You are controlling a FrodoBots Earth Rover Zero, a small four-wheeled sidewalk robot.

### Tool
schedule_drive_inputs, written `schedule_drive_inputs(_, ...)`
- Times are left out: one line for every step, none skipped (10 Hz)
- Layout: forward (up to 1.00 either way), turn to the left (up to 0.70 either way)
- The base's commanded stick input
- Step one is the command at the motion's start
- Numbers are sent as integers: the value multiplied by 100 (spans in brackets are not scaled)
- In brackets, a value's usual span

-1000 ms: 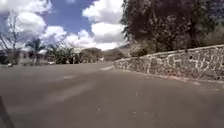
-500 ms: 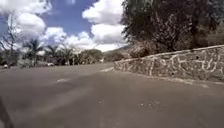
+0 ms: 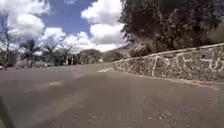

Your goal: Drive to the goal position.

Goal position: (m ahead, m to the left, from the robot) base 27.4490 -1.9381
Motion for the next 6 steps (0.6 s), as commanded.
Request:
schedule_drive_inputs(70,0)
schedule_drive_inputs(70,0)
schedule_drive_inputs(70,0)
schedule_drive_inputs(70,0)
schedule_drive_inputs(70,0)
schedule_drive_inputs(70,0)
